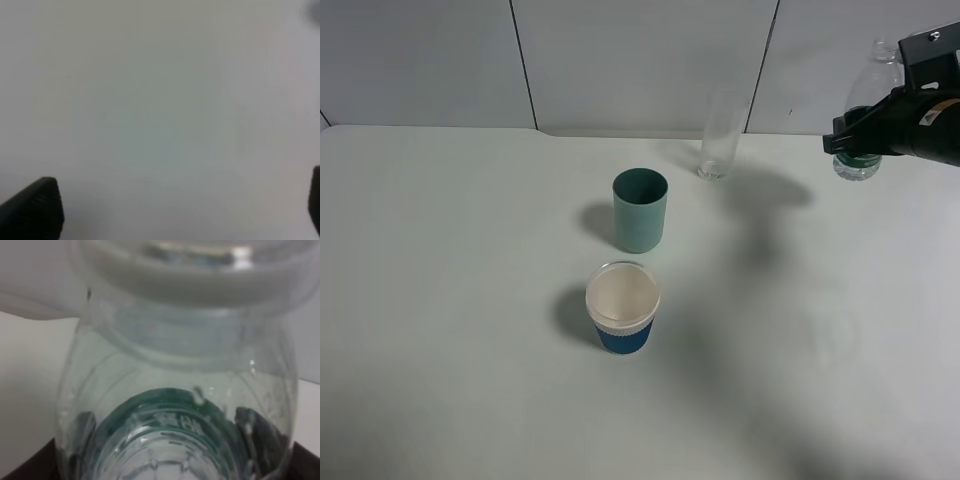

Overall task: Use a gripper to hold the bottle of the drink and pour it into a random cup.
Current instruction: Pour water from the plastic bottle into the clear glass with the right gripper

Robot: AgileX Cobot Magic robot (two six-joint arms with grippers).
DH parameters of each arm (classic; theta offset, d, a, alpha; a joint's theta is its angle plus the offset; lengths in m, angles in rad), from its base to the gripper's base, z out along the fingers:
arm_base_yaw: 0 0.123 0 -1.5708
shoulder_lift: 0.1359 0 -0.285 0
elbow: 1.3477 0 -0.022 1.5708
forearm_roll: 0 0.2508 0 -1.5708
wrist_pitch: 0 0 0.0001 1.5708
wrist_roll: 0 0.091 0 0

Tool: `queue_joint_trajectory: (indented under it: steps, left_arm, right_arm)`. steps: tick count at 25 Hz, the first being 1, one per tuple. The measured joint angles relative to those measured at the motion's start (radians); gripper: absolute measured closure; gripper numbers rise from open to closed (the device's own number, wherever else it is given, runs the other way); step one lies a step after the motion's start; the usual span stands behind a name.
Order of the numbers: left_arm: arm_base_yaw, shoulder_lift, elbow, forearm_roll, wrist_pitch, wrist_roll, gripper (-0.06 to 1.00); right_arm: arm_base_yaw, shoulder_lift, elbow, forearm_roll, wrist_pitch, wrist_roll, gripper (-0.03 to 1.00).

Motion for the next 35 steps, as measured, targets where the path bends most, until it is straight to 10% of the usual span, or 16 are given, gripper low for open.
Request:
queue_joint_trajectory:
  steps: [15,25,35]
  left_arm:
    - [0.000,0.000,0.000,0.000,0.000,0.000,-0.05]
    - [0.000,0.000,0.000,0.000,0.000,0.000,-0.05]
    - [0.000,0.000,0.000,0.000,0.000,0.000,-0.05]
  right_arm:
    - [0.000,0.000,0.000,-0.251,0.034,0.222,0.41]
    - [0.000,0.000,-0.015,-0.609,0.082,0.584,0.41]
    - [0.000,0.000,-0.104,-0.574,0.216,0.557,0.41]
